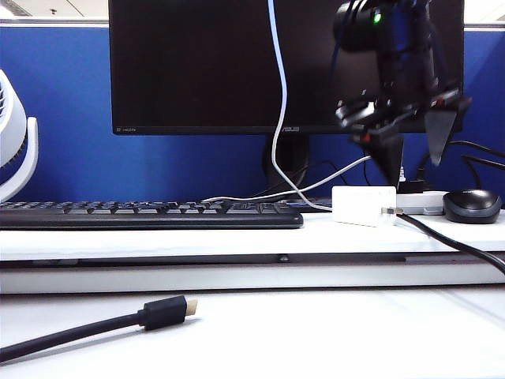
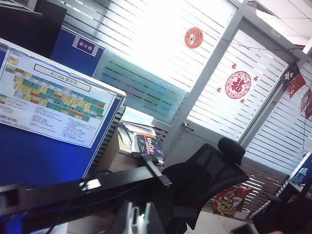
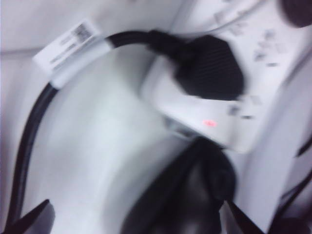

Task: Pick up the Type-C charging cable and the charging base, insert one end of the Type-C charger into the corresponding slot on the base, and finally place the plugged-in charger back on the table.

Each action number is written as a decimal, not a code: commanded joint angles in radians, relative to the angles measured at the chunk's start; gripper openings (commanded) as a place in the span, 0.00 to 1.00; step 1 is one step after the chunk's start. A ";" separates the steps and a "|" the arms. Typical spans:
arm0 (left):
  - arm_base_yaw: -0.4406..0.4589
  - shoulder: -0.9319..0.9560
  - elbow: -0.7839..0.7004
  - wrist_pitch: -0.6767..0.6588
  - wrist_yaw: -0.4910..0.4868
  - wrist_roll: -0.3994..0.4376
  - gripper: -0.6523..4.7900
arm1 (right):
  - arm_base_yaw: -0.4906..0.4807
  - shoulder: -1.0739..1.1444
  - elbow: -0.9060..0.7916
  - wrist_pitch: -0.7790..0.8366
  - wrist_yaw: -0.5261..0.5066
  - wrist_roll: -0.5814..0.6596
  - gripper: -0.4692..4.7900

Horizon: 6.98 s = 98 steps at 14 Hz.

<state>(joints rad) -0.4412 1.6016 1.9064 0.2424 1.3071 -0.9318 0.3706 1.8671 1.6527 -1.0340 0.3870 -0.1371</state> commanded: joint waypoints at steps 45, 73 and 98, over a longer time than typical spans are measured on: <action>0.000 -0.005 0.005 0.005 0.024 -0.022 0.11 | -0.050 0.173 0.006 -0.106 -0.705 0.037 0.75; 0.000 -0.005 0.005 0.006 0.063 -0.142 0.11 | 0.064 -0.566 0.011 0.306 -0.395 -0.210 0.09; -0.201 -0.018 0.006 0.010 0.075 -0.652 0.11 | 0.077 -0.707 0.011 0.719 -0.902 -1.194 0.09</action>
<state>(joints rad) -0.6407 1.5925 1.9068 0.2436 1.3769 -1.5513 0.4397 1.1614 1.6585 -0.3599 -0.4812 -1.3098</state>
